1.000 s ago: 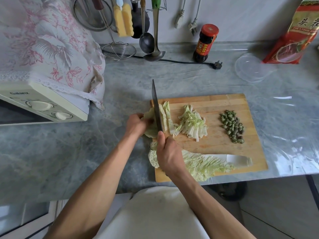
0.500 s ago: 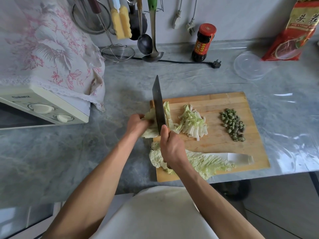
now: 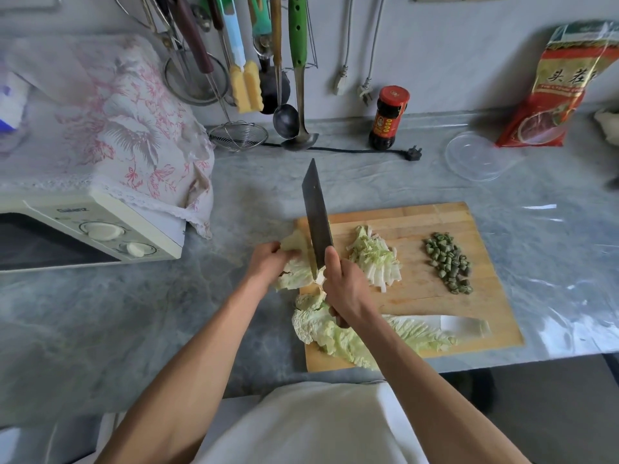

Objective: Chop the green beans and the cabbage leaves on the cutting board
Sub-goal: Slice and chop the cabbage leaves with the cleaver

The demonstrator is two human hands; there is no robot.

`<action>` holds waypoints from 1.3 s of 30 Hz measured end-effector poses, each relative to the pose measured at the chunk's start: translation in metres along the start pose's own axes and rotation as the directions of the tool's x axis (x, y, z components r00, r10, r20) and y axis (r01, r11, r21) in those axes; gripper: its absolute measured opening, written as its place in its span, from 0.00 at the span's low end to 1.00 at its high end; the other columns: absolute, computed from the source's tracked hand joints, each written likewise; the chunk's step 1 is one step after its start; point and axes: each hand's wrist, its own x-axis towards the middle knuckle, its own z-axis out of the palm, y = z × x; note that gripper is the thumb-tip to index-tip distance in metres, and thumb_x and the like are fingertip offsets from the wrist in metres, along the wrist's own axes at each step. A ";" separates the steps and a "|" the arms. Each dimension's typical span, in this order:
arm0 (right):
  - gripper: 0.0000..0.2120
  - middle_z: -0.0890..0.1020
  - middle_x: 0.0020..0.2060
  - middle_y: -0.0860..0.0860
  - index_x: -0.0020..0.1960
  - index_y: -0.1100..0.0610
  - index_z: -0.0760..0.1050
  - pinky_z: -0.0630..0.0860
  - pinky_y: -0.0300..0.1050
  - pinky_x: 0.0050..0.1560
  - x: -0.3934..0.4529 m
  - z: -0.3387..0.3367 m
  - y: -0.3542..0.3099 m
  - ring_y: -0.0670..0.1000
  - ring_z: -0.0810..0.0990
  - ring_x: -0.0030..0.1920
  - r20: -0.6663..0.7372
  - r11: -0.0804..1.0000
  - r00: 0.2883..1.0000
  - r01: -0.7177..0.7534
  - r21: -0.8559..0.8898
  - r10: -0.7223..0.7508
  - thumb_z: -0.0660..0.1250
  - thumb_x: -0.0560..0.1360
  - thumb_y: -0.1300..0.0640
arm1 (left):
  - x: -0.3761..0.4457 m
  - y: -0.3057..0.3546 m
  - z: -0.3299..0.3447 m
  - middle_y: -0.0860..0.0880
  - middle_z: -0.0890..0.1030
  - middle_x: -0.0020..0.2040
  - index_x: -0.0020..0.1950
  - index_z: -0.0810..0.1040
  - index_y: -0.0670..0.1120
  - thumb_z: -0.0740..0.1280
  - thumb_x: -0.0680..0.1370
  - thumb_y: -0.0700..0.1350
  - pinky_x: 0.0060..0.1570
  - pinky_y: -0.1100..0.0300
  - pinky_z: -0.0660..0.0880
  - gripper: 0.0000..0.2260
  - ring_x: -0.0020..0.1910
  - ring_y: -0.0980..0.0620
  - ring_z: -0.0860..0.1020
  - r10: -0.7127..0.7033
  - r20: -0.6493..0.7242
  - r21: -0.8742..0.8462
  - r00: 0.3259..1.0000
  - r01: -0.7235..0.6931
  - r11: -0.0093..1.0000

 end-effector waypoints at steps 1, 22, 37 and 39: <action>0.30 0.68 0.23 0.49 0.31 0.56 0.64 0.70 0.47 0.28 -0.003 -0.001 0.003 0.52 0.69 0.24 -0.009 1.000 1.000 0.003 0.013 -0.003 0.47 0.83 0.37 | 0.000 -0.003 -0.001 0.45 0.82 0.40 0.44 0.84 0.45 0.73 0.72 0.43 0.39 0.57 0.70 0.03 0.39 0.49 0.77 0.011 -0.017 -0.039 1.000 -0.012 0.999; 0.21 0.72 0.31 0.50 0.35 0.50 0.63 0.68 0.43 0.41 -0.029 0.006 0.004 0.49 0.70 0.31 0.066 0.988 0.998 -0.006 -0.154 0.016 0.49 0.83 0.42 | 0.012 -0.003 0.003 0.44 0.86 0.42 0.50 0.83 0.42 0.77 0.70 0.39 0.36 0.60 0.76 0.10 0.37 0.50 0.83 -0.013 0.028 -0.061 1.000 0.014 0.998; 0.22 0.72 0.30 0.51 0.39 0.58 0.68 0.66 0.42 0.34 -0.025 0.016 0.007 0.50 0.69 0.29 0.036 0.988 0.999 0.018 -0.151 -0.013 0.51 0.85 0.45 | 0.020 -0.001 0.005 0.46 0.85 0.42 0.47 0.83 0.45 0.76 0.71 0.39 0.43 0.55 0.81 0.07 0.41 0.49 0.84 -0.032 0.015 -0.044 0.999 0.032 0.999; 0.23 0.74 0.36 0.53 0.44 0.59 0.70 0.67 0.45 0.40 -0.021 0.019 0.005 0.54 0.72 0.37 0.047 0.983 0.998 -0.034 -0.182 0.043 0.49 0.84 0.43 | 0.020 0.000 0.005 0.46 0.85 0.41 0.46 0.83 0.44 0.75 0.71 0.39 0.38 0.58 0.77 0.05 0.40 0.50 0.82 -0.020 0.008 -0.009 1.000 0.020 1.000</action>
